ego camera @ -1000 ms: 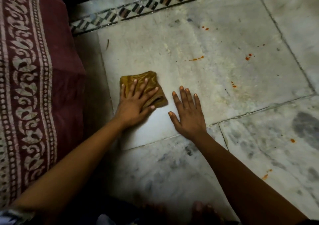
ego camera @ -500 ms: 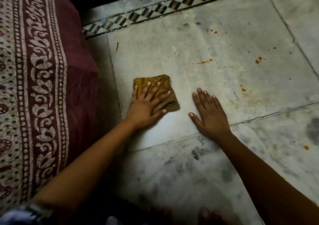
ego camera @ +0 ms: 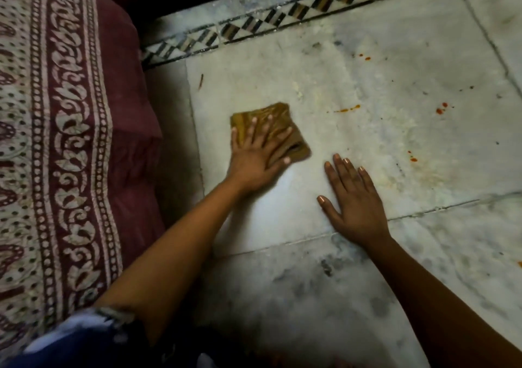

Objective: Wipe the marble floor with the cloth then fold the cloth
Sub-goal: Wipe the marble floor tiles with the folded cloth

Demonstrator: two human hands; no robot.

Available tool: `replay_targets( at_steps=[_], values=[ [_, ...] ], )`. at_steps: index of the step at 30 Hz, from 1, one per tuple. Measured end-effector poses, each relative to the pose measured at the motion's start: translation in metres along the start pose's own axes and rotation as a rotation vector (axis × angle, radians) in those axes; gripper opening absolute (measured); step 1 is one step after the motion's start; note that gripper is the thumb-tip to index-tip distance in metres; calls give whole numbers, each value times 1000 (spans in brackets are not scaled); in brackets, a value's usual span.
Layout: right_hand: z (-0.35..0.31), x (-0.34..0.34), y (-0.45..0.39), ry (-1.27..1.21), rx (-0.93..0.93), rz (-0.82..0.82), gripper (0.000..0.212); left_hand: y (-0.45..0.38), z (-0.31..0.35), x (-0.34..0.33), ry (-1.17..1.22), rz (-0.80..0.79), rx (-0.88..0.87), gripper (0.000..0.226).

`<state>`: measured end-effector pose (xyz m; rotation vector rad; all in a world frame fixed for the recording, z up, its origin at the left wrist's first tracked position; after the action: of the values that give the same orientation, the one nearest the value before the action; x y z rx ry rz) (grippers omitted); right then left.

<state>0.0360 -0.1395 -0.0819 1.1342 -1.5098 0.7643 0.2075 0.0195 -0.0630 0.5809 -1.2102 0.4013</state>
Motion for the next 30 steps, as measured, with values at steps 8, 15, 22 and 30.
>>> replay_targets(
  at_steps=[8, 15, 22, 30],
  values=[
    [-1, -1, -2, 5, 8, -11, 67, -57, -66, 34, 124, 39, 412, 62],
    [0, -1, -2, -2, -5, -39, 66, -7, 16, -2, -6, -12, -10, 62],
    [25, 8, 28, -68, -215, 61, 67, 0, -8, 14, -22, -66, 173, 62],
    [83, 24, 35, -75, -551, 5, 107, -89, 81, 23, -93, -258, -45, 59]
  ],
)
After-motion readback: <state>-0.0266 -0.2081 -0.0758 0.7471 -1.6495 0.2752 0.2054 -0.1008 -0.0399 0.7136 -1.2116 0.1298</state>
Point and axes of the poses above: each hand's wrist, its own y-axis away from the middle knuckle, its own x-axis out of the back of the hand, z = x × y, the point moved 1 cm from there along -y, towards the middle knuckle, and after that the axes turned 9 degrees about -x, right-handed, at the moved point
